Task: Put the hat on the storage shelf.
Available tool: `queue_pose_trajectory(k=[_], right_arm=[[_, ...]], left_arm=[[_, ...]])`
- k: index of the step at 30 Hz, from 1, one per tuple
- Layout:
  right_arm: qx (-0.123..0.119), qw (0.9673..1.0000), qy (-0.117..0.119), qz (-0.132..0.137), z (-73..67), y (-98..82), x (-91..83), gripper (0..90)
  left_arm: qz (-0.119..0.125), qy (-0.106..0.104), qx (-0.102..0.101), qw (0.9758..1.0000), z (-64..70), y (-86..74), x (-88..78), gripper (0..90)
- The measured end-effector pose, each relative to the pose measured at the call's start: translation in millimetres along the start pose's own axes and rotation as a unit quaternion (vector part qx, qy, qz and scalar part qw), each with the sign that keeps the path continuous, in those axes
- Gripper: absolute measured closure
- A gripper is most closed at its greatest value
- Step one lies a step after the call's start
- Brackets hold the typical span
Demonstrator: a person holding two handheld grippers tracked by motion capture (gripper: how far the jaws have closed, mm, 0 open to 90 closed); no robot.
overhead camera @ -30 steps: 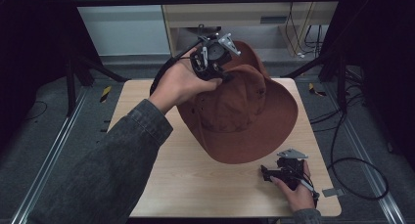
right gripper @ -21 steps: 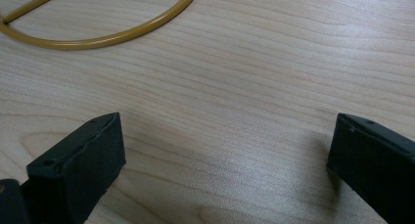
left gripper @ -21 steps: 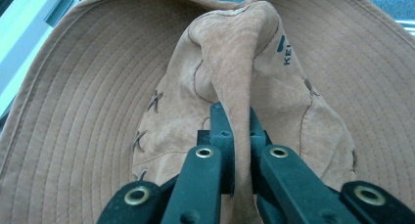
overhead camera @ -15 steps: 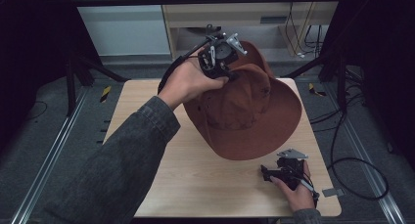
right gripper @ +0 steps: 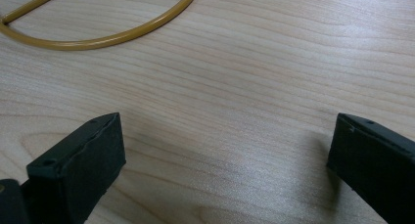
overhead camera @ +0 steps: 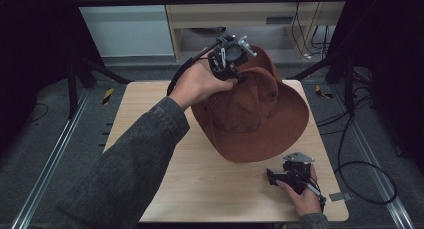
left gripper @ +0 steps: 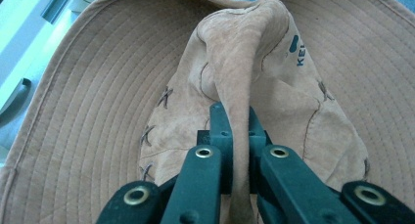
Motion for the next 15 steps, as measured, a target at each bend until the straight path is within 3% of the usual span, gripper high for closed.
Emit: queue_pose_trajectory(k=[7,15], right_arm=[[0.0,1.0,-0.009,-0.001,1.1,0.0,0.2,0.5],[0.0,1.0,-0.009,-0.001,1.2,0.1,0.2,0.5]], left_arm=[[0.0,0.001,-0.007,1.0,0.1,1.2,6.1,88.3],[-0.007,-0.004,0.002,1.0,6.9,0.4,15.4,88.3]])
Point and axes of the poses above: each handheld gripper's, and its own axes: x roughly forward along the jaws, y roughly out of its top, z roughly to its right, the point moved 6 cm from there along x, roughly forward along the jaws, and after that the axes turned 13 degrees about y, right-handed, at the moved point
